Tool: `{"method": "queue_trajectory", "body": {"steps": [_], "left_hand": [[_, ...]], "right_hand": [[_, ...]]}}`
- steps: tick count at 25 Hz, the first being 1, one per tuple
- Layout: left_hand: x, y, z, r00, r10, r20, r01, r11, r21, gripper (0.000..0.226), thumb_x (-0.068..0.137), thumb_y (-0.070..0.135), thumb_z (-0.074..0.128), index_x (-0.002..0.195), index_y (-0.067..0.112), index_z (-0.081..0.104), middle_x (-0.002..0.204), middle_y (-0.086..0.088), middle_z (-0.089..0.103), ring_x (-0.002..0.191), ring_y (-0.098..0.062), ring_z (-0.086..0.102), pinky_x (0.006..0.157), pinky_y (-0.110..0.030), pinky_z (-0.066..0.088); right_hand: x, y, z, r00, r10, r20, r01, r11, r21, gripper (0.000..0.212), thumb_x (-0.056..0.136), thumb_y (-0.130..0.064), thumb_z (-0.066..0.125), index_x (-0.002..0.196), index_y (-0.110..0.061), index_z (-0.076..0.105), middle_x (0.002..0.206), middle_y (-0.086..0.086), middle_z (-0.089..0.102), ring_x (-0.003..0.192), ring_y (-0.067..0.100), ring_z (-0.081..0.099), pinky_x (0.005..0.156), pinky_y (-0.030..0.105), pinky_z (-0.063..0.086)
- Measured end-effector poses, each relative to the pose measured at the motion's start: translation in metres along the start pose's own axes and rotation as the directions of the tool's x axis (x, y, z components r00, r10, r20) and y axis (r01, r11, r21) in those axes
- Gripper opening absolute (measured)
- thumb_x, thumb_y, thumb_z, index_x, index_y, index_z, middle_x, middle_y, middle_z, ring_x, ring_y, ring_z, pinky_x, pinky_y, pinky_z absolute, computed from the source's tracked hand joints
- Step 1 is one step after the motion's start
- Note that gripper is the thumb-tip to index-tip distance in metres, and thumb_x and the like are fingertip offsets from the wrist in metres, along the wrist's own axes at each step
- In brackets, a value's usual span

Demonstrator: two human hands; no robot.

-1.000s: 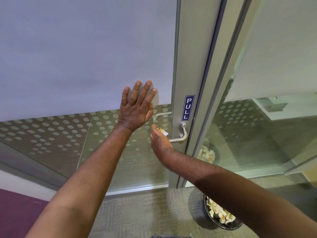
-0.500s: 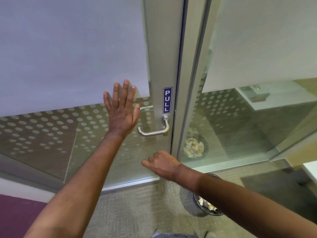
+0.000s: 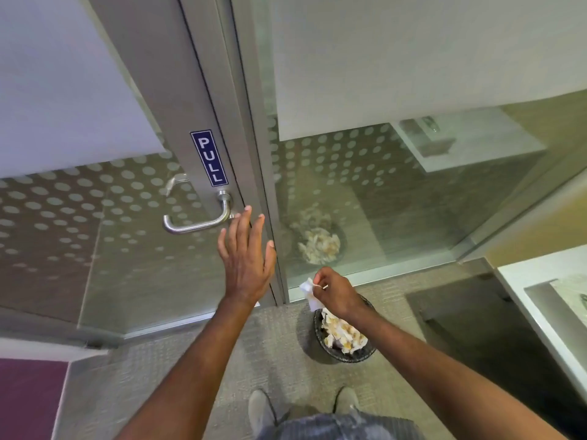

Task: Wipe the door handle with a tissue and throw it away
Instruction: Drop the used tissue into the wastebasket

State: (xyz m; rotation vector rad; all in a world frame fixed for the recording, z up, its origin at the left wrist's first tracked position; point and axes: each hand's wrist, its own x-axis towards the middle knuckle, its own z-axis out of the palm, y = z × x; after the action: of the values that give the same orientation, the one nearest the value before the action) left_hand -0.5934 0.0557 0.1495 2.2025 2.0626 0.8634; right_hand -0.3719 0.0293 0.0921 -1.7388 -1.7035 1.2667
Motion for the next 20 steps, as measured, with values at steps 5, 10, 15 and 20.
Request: {"method": "queue_trajectory", "body": {"steps": [5, 10, 15, 20], "left_hand": [[-0.038, 0.034, 0.053, 0.965, -0.045, 0.259, 0.08, 0.989, -0.128, 0.058, 0.099, 0.038, 0.039, 0.151, 0.012, 0.048, 0.165, -0.009, 0.035, 0.144, -0.034, 0.039, 0.116, -0.052, 0.04], [-0.068, 0.074, 0.116, 0.847, -0.086, 0.524, 0.15, 0.986, -0.08, 0.05, 0.106, 0.033, 0.045, 0.152, 0.014, 0.048, 0.161, -0.007, 0.042, 0.143, -0.03, 0.043, 0.117, -0.049, 0.042], [-0.085, 0.089, 0.156, 0.778, -0.105, 0.62, 0.158, 0.987, -0.032, 0.049, 0.109, 0.03, 0.05, 0.156, 0.017, 0.043, 0.162, -0.004, 0.04, 0.148, -0.024, 0.036, 0.122, -0.043, 0.034], [-0.094, 0.098, 0.18, 0.747, -0.13, 0.652, 0.172, 0.985, -0.001, 0.052, 0.111, 0.033, 0.047, 0.159, 0.017, 0.036, 0.164, -0.002, 0.036, 0.149, -0.021, 0.033, 0.123, -0.04, 0.031]], "right_hand": [[0.009, 0.036, -0.033, 0.983, 0.184, -0.006, -0.178, 0.961, 0.211, 0.027, 0.09, 0.002, 0.058, 0.093, -0.024, 0.055, 0.076, 0.0, 0.058, 0.06, 0.014, 0.047, 0.053, 0.024, 0.037], [0.02, 0.098, -0.063, 0.941, 0.317, -0.113, -0.284, 0.928, 0.24, 0.034, 0.086, 0.011, 0.06, 0.077, -0.021, 0.067, 0.082, 0.003, 0.07, 0.071, 0.015, 0.063, 0.062, 0.028, 0.051], [0.035, 0.147, -0.07, 0.889, 0.431, -0.154, -0.383, 0.884, 0.267, 0.035, 0.086, 0.008, 0.064, 0.072, -0.024, 0.067, 0.081, 0.003, 0.071, 0.079, 0.024, 0.068, 0.08, 0.043, 0.06], [0.044, 0.177, -0.073, 0.828, 0.55, -0.104, -0.487, 0.799, 0.352, 0.03, 0.084, 0.013, 0.063, 0.08, -0.016, 0.068, 0.087, 0.009, 0.073, 0.092, 0.035, 0.073, 0.08, 0.046, 0.062]]}}
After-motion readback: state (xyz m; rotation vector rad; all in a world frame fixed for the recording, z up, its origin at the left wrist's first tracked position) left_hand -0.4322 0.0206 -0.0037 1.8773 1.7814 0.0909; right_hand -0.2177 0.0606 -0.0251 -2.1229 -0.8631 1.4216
